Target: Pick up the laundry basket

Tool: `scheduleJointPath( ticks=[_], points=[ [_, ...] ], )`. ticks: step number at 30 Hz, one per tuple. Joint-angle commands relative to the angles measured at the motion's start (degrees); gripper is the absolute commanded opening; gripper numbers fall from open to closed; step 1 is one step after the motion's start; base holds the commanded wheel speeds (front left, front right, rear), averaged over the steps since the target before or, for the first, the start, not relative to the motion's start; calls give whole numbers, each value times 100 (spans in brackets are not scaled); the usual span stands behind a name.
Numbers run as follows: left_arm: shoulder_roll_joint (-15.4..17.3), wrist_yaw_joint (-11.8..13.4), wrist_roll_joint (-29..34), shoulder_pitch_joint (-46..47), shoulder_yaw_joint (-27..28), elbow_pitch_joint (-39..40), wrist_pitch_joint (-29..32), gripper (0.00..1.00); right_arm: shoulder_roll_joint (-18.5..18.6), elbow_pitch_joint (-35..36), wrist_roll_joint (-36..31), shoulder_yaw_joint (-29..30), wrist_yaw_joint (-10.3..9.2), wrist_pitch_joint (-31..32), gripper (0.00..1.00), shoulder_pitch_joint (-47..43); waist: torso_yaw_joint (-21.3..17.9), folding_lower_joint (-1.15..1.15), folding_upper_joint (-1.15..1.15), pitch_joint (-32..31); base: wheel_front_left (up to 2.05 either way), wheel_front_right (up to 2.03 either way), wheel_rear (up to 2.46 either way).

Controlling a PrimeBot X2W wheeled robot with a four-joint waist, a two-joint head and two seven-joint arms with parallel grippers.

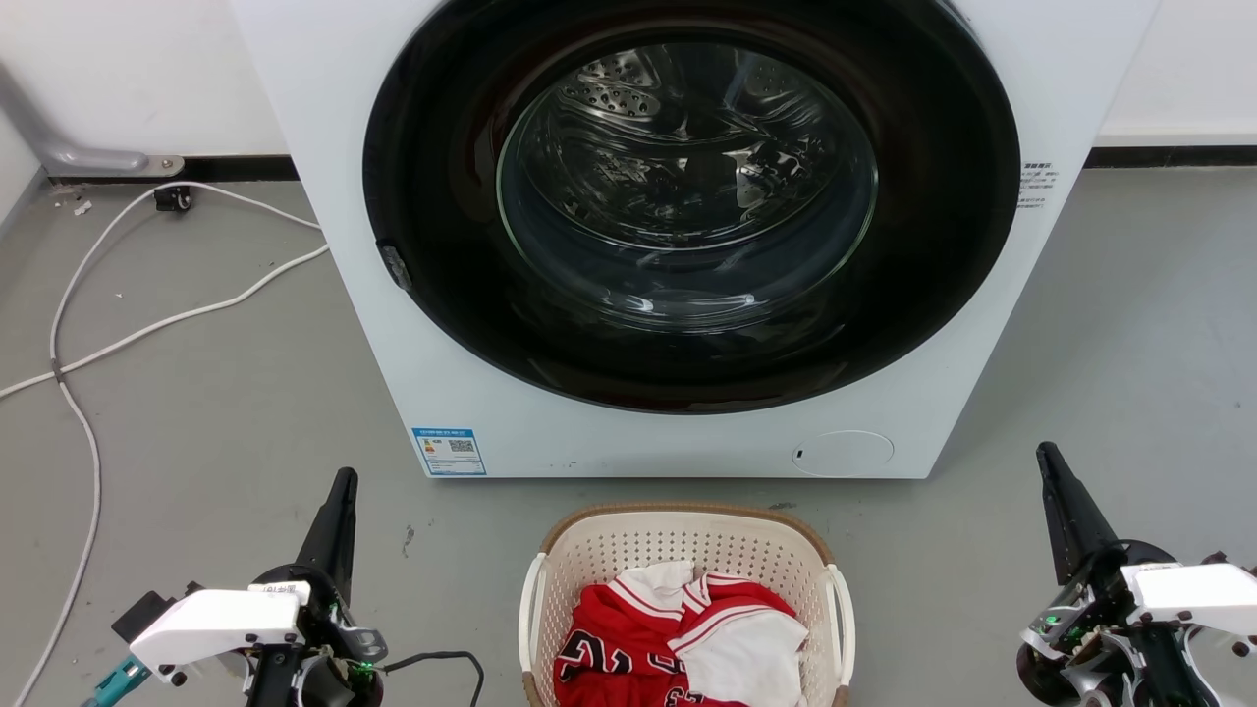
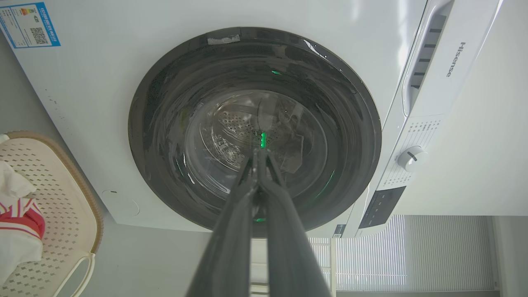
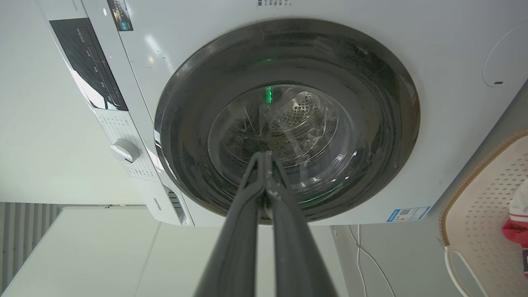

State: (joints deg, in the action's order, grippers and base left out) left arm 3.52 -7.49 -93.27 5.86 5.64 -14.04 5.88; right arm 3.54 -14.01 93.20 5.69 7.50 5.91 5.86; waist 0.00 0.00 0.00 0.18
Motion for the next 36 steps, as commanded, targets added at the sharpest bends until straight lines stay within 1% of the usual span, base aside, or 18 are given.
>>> scheduleJointPath(
  ticks=[1, 25, 26, 32, 36],
  points=[
    [1, -16, 30, 60, 10, -8, 10, 0, -12, -7, -29, 14, -2, 16, 0, 59, 0, 0, 0, 0, 0, 0, 0],
    [-18, -16, 46, 64, 40, -9, 41, 0, -33, -9, -47, 37, -2, 38, 0, 62, 0, 0, 0, 0, 0, 0, 0],
    [-19, 0, 32, 1, 25, -1, 9, 100, -15, -1, -26, 29, 0, 19, 100, 1, 0, 0, 0, 0, 0, 0, 0],
    [-53, 1, 49, -125, 10, -97, -54, 100, -28, -121, -59, 1, 0, -38, 100, -127, 0, 0, 0, 1, 0, 0, 0],
    [-53, 1, 176, -150, 69, -50, -169, 100, -30, -83, -268, -8, 0, -154, 100, -146, 0, 0, 0, 4, 0, 0, 0]
  ],
)
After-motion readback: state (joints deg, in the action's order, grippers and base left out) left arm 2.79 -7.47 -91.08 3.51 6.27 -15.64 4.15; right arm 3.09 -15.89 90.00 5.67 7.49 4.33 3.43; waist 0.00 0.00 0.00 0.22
